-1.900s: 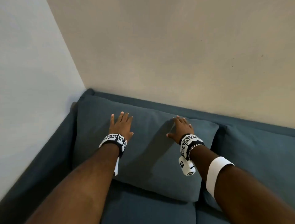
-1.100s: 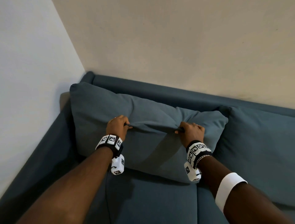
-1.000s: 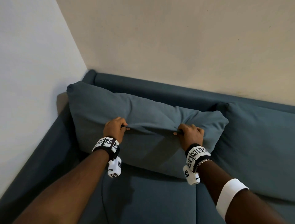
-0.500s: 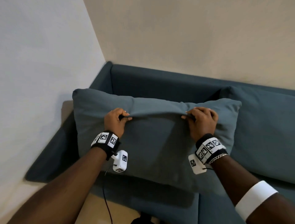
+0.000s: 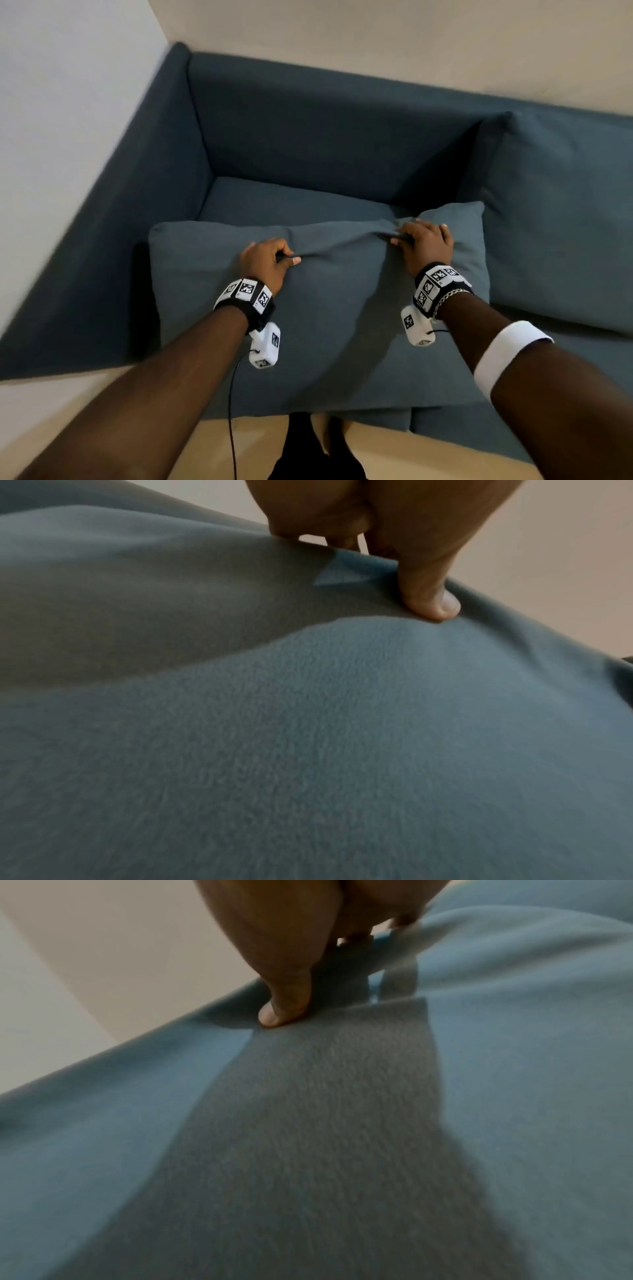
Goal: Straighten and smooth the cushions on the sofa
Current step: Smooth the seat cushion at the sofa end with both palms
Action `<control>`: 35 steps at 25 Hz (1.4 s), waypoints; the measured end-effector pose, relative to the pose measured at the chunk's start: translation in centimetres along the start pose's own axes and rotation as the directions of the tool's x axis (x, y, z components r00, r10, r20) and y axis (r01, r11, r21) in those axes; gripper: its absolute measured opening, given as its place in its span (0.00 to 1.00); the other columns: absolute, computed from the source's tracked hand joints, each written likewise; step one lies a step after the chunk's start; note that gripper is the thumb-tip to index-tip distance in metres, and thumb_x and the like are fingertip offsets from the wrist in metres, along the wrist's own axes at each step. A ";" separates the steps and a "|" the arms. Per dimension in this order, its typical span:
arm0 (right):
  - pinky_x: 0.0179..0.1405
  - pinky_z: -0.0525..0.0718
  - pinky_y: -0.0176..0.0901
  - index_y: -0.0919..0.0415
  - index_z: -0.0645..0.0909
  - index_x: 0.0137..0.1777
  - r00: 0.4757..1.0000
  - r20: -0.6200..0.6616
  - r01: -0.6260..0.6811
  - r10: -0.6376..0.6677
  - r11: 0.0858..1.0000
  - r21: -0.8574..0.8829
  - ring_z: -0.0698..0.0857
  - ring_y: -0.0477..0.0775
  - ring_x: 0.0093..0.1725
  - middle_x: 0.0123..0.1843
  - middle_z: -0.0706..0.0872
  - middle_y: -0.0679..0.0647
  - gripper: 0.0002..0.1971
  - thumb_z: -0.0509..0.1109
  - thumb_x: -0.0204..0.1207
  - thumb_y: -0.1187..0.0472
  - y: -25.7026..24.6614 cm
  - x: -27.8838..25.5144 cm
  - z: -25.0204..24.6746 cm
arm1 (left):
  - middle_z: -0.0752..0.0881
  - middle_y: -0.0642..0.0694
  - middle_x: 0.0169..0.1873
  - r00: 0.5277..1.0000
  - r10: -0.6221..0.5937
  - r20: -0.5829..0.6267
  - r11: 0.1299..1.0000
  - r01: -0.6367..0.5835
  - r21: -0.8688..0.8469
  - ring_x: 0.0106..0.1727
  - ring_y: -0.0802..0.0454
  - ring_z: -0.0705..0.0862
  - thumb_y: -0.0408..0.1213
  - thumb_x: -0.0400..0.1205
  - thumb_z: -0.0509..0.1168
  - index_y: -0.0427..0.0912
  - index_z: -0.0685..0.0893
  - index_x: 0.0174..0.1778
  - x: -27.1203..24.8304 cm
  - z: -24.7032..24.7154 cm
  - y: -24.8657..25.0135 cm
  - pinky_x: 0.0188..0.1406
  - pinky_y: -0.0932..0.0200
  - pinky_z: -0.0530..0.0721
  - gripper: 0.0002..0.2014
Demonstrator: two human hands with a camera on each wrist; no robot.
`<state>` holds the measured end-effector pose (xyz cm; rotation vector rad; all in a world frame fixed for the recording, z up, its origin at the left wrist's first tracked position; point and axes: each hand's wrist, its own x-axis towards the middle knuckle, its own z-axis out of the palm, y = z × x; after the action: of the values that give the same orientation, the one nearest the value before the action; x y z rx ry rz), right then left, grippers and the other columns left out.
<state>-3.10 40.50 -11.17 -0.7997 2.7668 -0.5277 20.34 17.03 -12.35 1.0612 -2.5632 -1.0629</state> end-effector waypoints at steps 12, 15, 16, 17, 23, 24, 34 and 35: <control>0.84 0.31 0.79 0.34 0.26 0.87 0.829 0.552 0.065 0.095 0.963 -0.262 0.22 0.59 0.88 0.87 0.18 0.47 0.41 0.45 0.83 0.25 -1.3 -7.6 6.7 | 0.23 0.62 0.84 0.784 -0.299 0.544 0.789 -0.118 0.604 0.89 0.50 0.32 0.64 0.77 0.70 0.76 0.27 0.80 -7.8 -1.7 -6.9 0.82 0.23 0.56 0.56; 0.83 0.28 0.78 0.35 0.23 0.86 0.839 0.536 0.074 0.094 0.956 -0.283 0.20 0.58 0.86 0.86 0.15 0.46 0.40 0.39 0.83 0.25 -0.4 -6.4 9.8 | 0.19 0.64 0.81 0.769 -0.345 0.539 0.778 -0.087 0.622 0.87 0.50 0.26 0.74 0.70 0.68 0.78 0.25 0.80 -8.1 -0.5 -8.9 0.78 0.15 0.50 0.59; 0.82 0.27 0.77 0.35 0.22 0.86 0.847 0.521 0.065 0.104 0.953 -0.295 0.19 0.57 0.86 0.85 0.15 0.47 0.39 0.37 0.83 0.26 0.1 -5.9 11.4 | 0.18 0.65 0.80 0.765 -0.357 0.537 0.776 -0.078 0.626 0.86 0.51 0.24 0.77 0.67 0.68 0.77 0.24 0.79 -7.6 0.9 -9.7 0.75 0.13 0.47 0.61; 0.82 0.27 0.77 0.36 0.22 0.86 0.853 0.506 0.049 0.124 0.948 -0.315 0.19 0.57 0.86 0.85 0.14 0.47 0.39 0.35 0.82 0.26 0.7 -5.5 13.1 | 0.17 0.65 0.79 0.764 -0.362 0.534 0.772 -0.076 0.631 0.85 0.51 0.22 0.79 0.65 0.68 0.77 0.23 0.78 -7.1 2.5 -10.5 0.73 0.11 0.44 0.63; 0.83 0.29 0.78 0.37 0.18 0.82 0.888 0.421 -0.014 0.185 0.926 -0.377 0.23 0.57 0.88 0.86 0.16 0.48 0.37 0.30 0.80 0.26 0.3 -3.0 17.2 | 0.19 0.60 0.82 0.824 -0.276 0.495 0.787 -0.103 0.609 0.85 0.49 0.22 0.85 0.59 0.63 0.74 0.23 0.80 -3.5 7.3 -15.3 0.63 0.09 0.26 0.65; 0.83 0.29 0.77 0.37 0.19 0.83 0.900 0.395 -0.025 0.183 0.928 -0.373 0.23 0.56 0.88 0.87 0.18 0.47 0.38 0.32 0.80 0.26 -0.3 -2.8 16.7 | 0.20 0.59 0.83 0.840 -0.230 0.491 0.798 -0.126 0.589 0.85 0.48 0.22 0.87 0.59 0.61 0.73 0.24 0.81 -3.4 7.2 -15.8 0.63 0.10 0.24 0.65; 0.79 0.27 0.80 0.35 0.32 0.89 0.948 0.292 -0.065 0.126 0.976 -0.209 0.25 0.67 0.88 0.91 0.26 0.55 0.42 0.51 0.83 0.27 -20.3 -11.2 22.4 | 0.47 0.55 0.91 0.962 0.201 0.186 0.840 -0.267 0.473 0.91 0.48 0.46 0.79 0.78 0.50 0.64 0.50 0.90 -5.8 -1.8 -22.9 0.83 0.22 0.44 0.45; 0.78 0.23 0.80 0.37 0.31 0.89 0.936 0.351 0.072 0.012 0.971 -0.226 0.23 0.70 0.87 0.90 0.24 0.57 0.41 0.50 0.85 0.30 -22.9 -12.4 24.6 | 0.45 0.55 0.91 0.974 0.157 0.163 0.859 -0.216 0.463 0.91 0.48 0.45 0.77 0.79 0.51 0.65 0.49 0.90 -5.6 -2.5 -23.9 0.83 0.22 0.44 0.44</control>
<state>25.34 22.38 -23.29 -0.8890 2.5111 -0.0459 38.65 7.65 -26.01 0.8248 -3.0436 -0.4586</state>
